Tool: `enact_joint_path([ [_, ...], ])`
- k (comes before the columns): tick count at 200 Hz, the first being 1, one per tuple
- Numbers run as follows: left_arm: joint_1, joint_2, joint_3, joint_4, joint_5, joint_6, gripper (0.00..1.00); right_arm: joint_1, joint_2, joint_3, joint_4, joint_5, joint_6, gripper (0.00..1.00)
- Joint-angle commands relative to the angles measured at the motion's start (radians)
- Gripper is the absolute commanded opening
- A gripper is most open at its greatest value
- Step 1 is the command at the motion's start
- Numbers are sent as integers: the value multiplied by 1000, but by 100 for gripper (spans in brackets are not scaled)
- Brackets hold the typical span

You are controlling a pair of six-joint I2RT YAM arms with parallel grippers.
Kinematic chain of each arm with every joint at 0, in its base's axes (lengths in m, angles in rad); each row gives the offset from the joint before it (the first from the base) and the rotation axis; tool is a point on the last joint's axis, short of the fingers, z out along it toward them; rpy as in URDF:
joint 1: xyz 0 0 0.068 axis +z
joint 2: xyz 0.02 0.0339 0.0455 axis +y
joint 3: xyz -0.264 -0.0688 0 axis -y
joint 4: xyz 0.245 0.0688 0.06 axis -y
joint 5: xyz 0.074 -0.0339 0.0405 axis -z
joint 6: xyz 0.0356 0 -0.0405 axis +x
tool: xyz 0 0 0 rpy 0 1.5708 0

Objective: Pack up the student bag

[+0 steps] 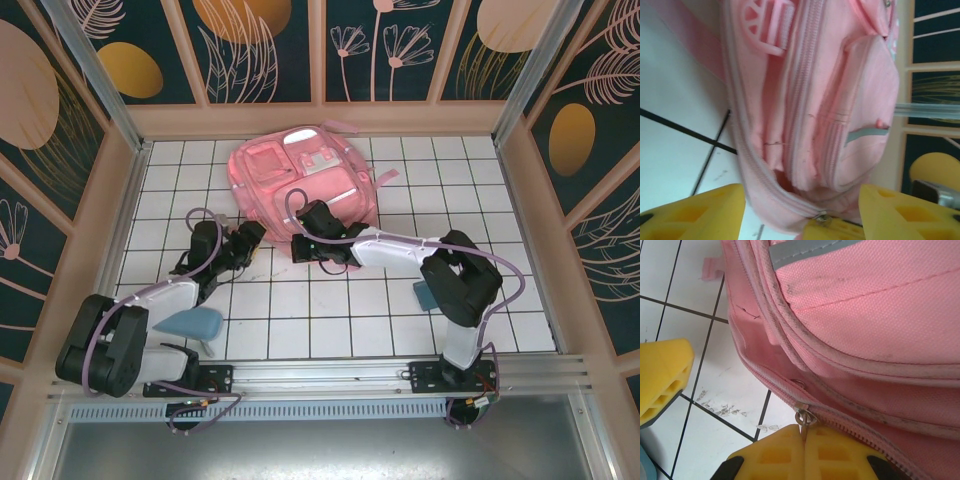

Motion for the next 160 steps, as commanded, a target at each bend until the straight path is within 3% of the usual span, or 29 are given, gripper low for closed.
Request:
enact_joint_path([
  [1, -16, 38, -20, 160, 36, -131, 57, 1, -35, -8, 56, -17, -26, 0],
  [40, -41, 173, -27, 309, 71, -215, 50, 11, -48, -18, 49, -13, -21, 0],
  [127, -70, 295, 8, 304, 22, -238, 44, 28, -58, -13, 25, -25, -42, 0],
  [160, -70, 336, 28, 307, 5, -232, 38, 56, -35, 7, -101, 91, -51, 0],
])
